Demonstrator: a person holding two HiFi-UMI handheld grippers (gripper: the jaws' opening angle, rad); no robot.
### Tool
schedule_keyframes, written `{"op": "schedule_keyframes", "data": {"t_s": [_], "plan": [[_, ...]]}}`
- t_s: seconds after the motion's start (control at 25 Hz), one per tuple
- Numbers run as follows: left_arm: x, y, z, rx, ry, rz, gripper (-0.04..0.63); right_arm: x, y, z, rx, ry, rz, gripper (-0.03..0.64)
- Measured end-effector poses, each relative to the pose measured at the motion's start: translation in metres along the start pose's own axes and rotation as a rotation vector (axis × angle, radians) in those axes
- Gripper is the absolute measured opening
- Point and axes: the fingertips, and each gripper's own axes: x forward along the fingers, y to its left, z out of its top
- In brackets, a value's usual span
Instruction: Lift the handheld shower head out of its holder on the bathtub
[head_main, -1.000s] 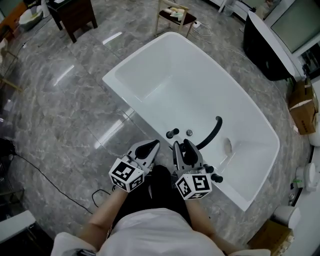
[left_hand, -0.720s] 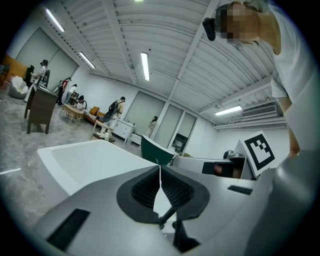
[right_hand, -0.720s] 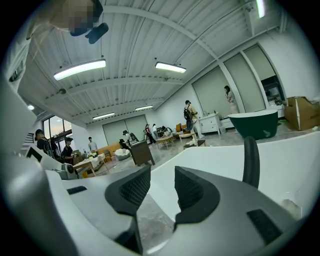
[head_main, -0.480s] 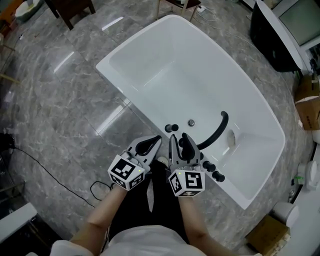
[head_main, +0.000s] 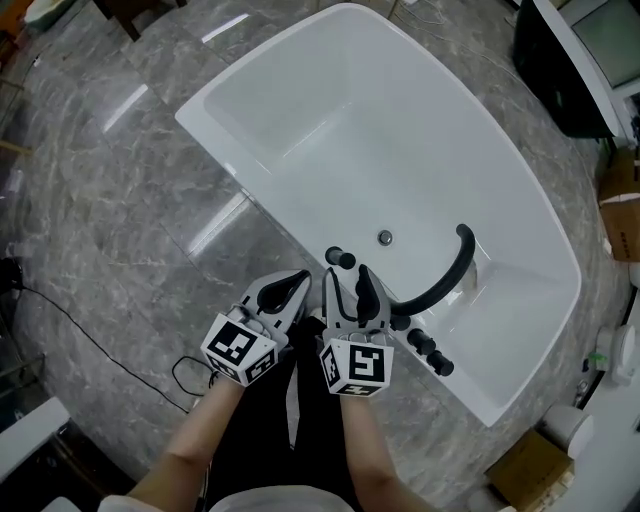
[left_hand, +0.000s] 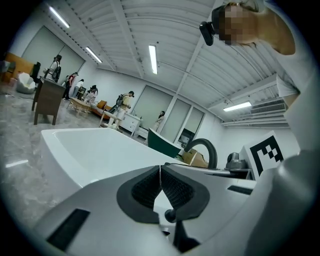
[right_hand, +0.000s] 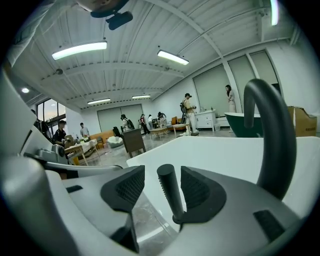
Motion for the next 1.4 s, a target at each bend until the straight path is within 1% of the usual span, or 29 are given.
{"op": "schedule_keyframes", "data": {"t_s": [0.24,0.4,0.56,0.76,0.84,0.92,1.08,1.4], "plan": [[0.019,0.015,-0.017,-0.002,0.001,0.007,0.012,0.023,-0.011,-0.022,-0.013,0.019,0.006,0.210],[0.025,0.027,-0.029,-0.025,-0.001,0.027,0.012,0.038,-0.012,-0.033,-0.029,0.020,0.030,0.210],[0.032,0.034,-0.037,-0.055,-0.001,0.042,0.012,0.050,-0.013,-0.032,-0.054,-0.002,0.027,0.210],[0.034,0.034,-0.037,-0.061,0.009,0.036,0.012,0.054,-0.014,-0.034,-0.063,0.014,0.016,0.207],[0.035,0.036,-0.038,-0.066,0.010,0.041,0.012,0.056,-0.017,-0.034,-0.095,0.017,-0.003,0.155],[0.035,0.037,-0.039,-0.073,0.009,0.047,0.012,0.056,-0.018,-0.033,-0.136,0.019,-0.008,0.141],[0.034,0.038,-0.039,-0.069,0.008,0.057,0.012,0.057,-0.018,-0.034,-0.146,0.017,-0.002,0.138],[0.035,0.034,-0.038,-0.066,0.009,0.050,0.012,0.058,-0.017,-0.034,-0.153,0.020,0.009,0.137]]}}
